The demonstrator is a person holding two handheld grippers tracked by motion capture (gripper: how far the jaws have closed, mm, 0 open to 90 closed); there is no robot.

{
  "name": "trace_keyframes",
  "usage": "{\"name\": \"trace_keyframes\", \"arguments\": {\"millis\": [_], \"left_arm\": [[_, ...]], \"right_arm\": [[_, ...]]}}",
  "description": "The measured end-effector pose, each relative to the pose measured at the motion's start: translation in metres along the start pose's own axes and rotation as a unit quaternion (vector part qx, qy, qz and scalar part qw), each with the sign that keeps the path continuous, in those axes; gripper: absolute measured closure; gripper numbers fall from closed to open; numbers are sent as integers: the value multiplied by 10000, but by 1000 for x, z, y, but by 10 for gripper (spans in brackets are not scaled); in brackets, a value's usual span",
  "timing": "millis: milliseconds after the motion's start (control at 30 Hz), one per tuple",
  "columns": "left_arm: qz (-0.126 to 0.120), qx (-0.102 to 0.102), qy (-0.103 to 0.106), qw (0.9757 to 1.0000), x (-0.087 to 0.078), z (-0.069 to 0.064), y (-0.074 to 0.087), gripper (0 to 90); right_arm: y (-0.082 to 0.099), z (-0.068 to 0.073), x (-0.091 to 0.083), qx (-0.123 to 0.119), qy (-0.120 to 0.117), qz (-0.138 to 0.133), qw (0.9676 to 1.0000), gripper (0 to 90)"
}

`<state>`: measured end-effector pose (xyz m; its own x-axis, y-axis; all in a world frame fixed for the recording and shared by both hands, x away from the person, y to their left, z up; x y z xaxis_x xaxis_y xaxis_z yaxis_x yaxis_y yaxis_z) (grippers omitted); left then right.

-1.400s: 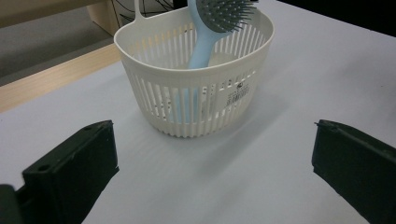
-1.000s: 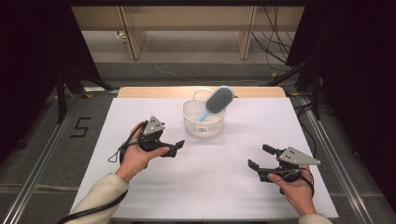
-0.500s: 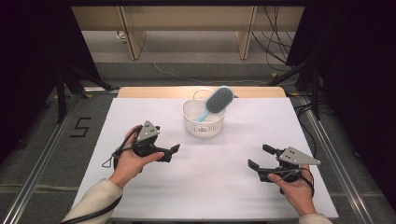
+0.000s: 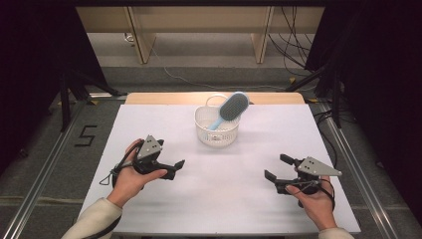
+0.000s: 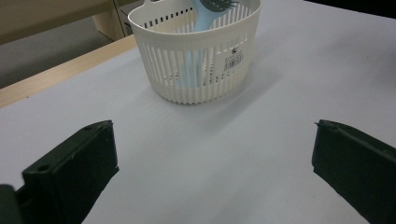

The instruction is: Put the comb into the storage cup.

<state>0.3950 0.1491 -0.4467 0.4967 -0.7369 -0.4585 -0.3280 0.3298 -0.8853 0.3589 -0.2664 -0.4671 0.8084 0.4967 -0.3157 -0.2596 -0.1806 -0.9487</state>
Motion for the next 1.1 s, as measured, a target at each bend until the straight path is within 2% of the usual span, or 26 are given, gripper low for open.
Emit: {"name": "trace_keyframes", "arguments": {"millis": [700, 1100], "left_arm": [[19, 142, -198, 9997, -22, 3, 23, 0], [64, 56, -282, 9996, -30, 7, 37, 0]], "right_arm": [[0, -1, 0, 15, 20, -32, 10000, 159], [0, -2, 0, -62, 32, 18, 10000, 160]]}}
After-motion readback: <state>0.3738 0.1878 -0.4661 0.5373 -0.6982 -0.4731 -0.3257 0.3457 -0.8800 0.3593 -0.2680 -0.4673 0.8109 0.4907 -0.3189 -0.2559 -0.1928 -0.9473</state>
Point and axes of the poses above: each handheld gripper's, and its own axes: x roughly forward along the jaws, y roughly out of its underside, z roughly to its left, the point moved 3 cm from there along x, roughly forward along the jaws, and after that the axes turned 12 degrees about y, right-handed, at the moved point
